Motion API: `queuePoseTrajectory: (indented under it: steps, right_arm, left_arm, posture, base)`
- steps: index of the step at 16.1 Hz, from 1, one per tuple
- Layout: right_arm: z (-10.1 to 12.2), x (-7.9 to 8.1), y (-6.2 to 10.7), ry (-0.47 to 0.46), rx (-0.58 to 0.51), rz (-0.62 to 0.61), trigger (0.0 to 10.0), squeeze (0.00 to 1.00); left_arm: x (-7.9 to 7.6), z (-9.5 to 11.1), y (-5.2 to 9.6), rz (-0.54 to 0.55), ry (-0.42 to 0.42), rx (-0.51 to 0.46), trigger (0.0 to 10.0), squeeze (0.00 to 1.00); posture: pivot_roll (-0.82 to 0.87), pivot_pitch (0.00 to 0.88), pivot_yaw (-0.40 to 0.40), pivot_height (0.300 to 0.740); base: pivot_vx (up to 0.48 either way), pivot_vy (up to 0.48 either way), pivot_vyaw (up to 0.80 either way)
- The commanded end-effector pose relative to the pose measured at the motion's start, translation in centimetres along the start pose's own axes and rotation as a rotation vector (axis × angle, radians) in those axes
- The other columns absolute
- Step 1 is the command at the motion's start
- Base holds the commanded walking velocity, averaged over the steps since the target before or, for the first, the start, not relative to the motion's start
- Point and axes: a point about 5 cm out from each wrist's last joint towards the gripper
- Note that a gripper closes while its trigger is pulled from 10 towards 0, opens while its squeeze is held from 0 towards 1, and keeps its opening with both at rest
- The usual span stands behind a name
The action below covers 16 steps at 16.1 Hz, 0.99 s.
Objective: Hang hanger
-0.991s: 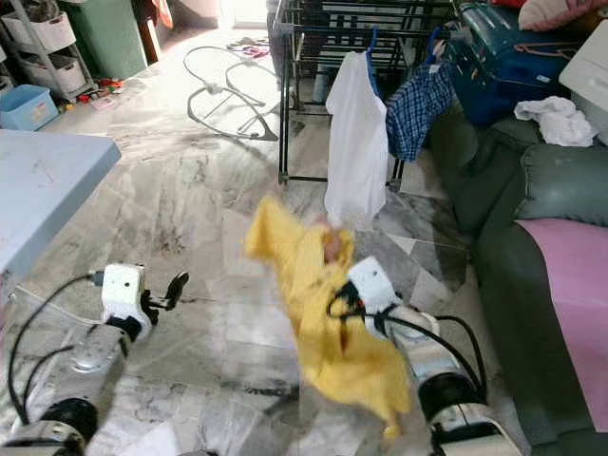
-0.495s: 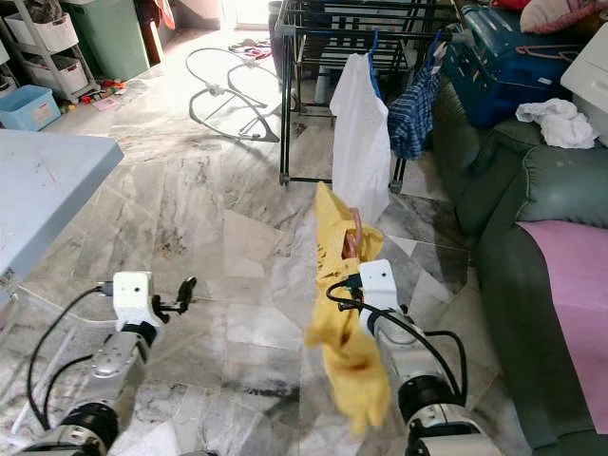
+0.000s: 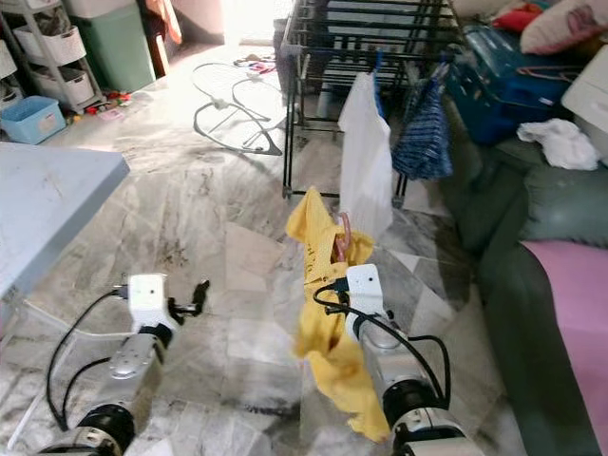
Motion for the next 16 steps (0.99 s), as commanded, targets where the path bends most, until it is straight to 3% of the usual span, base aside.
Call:
queuePoseTrajectory:
  steps: [1,4,7,11,13,16]
  right_arm:
    - [1.2,-0.4,-0.1,-0.008,-0.056,-0.034,10.0,0.0]
    - [1.2,-1.3,0.0,-0.072,-0.059,-0.116,10.0,0.0]
    - [1.1,-2.0,0.0,-0.072,-0.043,-0.165,10.0,0.0]
    - [1.1,-1.5,-0.1,-0.094,-0.035,-0.167,10.0,0.0]
    - [1.7,-1.1,-0.3,-0.059,-0.06,-0.125,10.0,0.0]
    - [1.9,-1.1,-0.3,-0.057,-0.069,-0.122,10.0,0.0]
  left_arm:
    - [-0.1,0.4,-0.2,-0.014,-0.013,-0.015,10.0,0.0]
    - [0.0,0.5,-0.1,-0.012,-0.009,-0.021,10.0,0.0]
    - [0.0,0.4,-0.1,-0.012,-0.012,-0.015,10.0,0.0]
    - [-0.2,0.5,-0.1,-0.017,-0.01,-0.015,10.0,0.0]
    - [-0.2,0.8,-0.3,-0.011,-0.003,-0.024,10.0,0.0]
    - [0.0,0.8,-0.3,-0.003,0.001,-0.02,10.0,0.0]
  posture:
    - [-0.11,0.0,-0.01,0.74]
    - [-0.11,0.0,-0.007,0.74]
    - [-0.11,0.0,-0.007,0.74]
    - [-0.11,0.0,-0.006,0.74]
    - [-0.11,0.0,-0.006,0.74]
    - [-0.11,0.0,-0.006,0.74]
  base:
    - [0.469,0.0,0.0]
    - [0.469,0.0,0.0]
    - [0.469,0.0,0.0]
    - [0.469,0.0,0.0]
    - [0.458,0.0,0.0]
    - [0.43,0.089,0.78]
Point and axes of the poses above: a point about 5 cm out from each wrist's last joint towards the gripper, its own y axis pointing back from the gripper into the wrist, its own z axis along the axis of the wrist's last joint, x = y × z, and after that the axes turned 1 degree about -y, right-handed
